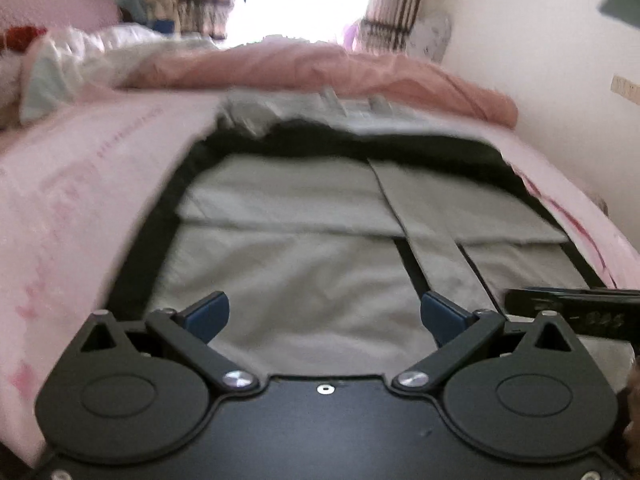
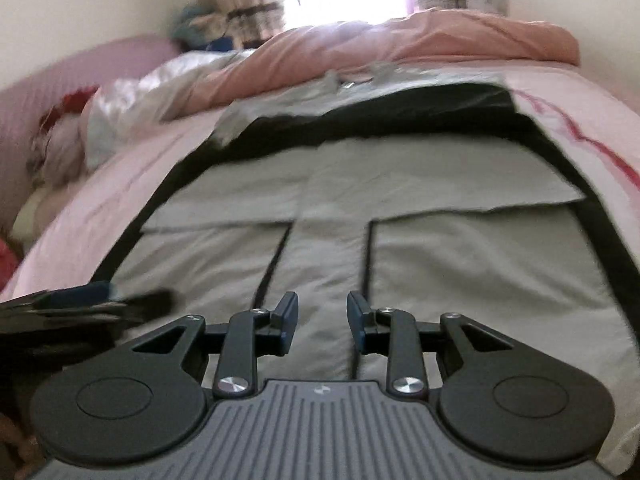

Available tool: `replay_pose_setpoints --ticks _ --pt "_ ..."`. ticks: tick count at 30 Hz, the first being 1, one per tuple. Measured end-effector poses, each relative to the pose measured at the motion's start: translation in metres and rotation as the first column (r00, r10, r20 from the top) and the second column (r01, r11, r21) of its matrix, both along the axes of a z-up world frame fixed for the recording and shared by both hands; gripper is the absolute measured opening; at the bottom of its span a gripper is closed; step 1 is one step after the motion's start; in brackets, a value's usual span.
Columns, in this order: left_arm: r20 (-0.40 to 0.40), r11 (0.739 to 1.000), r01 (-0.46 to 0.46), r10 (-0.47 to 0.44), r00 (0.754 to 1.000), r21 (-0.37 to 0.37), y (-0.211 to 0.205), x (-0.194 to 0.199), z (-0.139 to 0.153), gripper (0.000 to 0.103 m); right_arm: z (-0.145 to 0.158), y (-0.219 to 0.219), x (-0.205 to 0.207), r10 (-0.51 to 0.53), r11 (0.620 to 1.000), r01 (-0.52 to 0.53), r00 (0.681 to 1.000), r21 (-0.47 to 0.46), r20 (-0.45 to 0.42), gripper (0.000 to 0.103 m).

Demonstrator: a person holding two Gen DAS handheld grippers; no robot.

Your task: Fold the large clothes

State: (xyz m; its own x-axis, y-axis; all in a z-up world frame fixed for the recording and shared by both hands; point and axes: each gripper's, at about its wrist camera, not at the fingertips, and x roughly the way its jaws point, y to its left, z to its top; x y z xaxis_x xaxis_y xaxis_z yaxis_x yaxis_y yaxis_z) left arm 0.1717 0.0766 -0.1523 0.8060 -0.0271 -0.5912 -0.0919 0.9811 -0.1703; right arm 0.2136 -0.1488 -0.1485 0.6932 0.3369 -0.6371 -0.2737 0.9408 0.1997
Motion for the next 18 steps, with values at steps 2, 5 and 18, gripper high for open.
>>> replay_pose_setpoints --ticks 2,5,18 --pt "-0.071 1.0 0.012 -0.01 0.997 0.027 -0.011 0.007 -0.015 0.103 -0.009 0.011 -0.002 0.024 0.999 -0.025 0.999 -0.037 -0.022 0.034" --pt "-0.09 0.988 0.019 -0.005 0.996 0.154 -0.025 0.007 -0.03 0.103 -0.017 0.013 -0.006 0.029 0.992 -0.03 1.0 -0.125 -0.009 0.035" --pt "-0.109 0.978 -0.112 0.133 0.985 0.177 0.036 -0.036 -0.024 0.103 -0.014 -0.121 -0.016 -0.255 0.96 0.246 0.965 -0.131 -0.055 0.025"
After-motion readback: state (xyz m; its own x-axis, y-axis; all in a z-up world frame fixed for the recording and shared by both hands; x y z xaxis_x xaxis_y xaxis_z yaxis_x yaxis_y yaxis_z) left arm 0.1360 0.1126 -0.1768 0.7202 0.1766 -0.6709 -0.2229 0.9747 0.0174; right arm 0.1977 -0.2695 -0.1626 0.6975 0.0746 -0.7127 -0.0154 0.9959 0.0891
